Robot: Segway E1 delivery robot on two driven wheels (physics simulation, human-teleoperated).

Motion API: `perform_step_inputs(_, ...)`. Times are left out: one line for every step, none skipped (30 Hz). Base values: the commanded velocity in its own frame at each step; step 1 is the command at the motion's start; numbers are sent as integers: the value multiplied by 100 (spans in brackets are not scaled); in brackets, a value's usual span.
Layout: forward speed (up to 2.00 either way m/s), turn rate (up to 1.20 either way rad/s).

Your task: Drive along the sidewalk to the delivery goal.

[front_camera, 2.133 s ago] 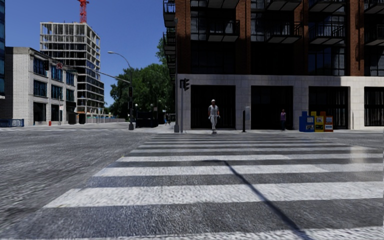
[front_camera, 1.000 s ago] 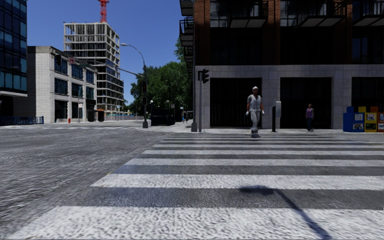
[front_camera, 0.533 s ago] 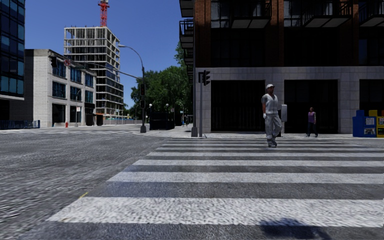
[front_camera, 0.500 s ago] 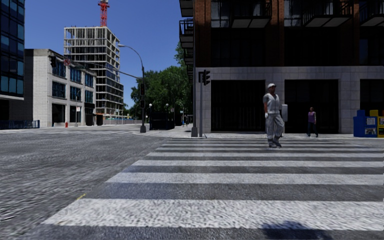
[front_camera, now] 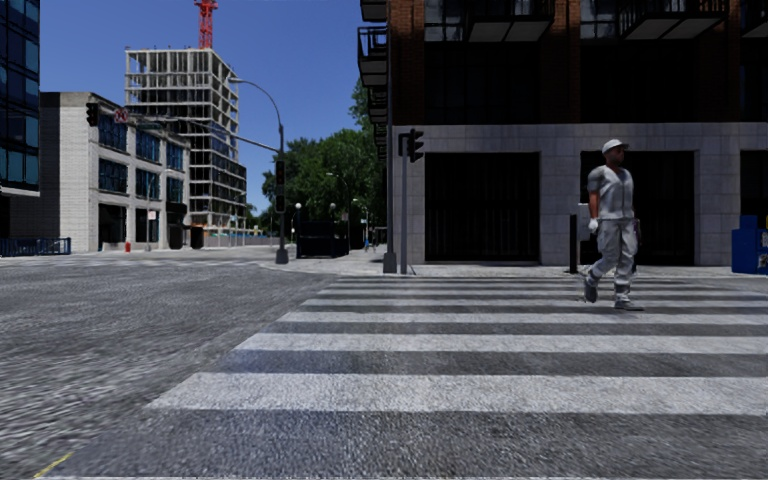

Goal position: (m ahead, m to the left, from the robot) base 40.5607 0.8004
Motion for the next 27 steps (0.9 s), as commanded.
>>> perform_step_inputs(141,0)
perform_step_inputs(141,0)
perform_step_inputs(141,0)
perform_step_inputs(141,0)
perform_step_inputs(141,0)
perform_step_inputs(141,0)
perform_step_inputs(141,0)
perform_step_inputs(141,0)
perform_step_inputs(141,0)
perform_step_inputs(141,0)
perform_step_inputs(141,0)
perform_step_inputs(141,0)
perform_step_inputs(141,0)
perform_step_inputs(141,0)
perform_step_inputs(141,0)
perform_step_inputs(141,0)
perform_step_inputs(141,0)
perform_step_inputs(141,0)
perform_step_inputs(141,0)
perform_step_inputs(141,0)
perform_step_inputs(141,0)
perform_step_inputs(141,0)
perform_step_inputs(141,0)
perform_step_inputs(153,0)
perform_step_inputs(153,0)
perform_step_inputs(200,0)
perform_step_inputs(200,0)
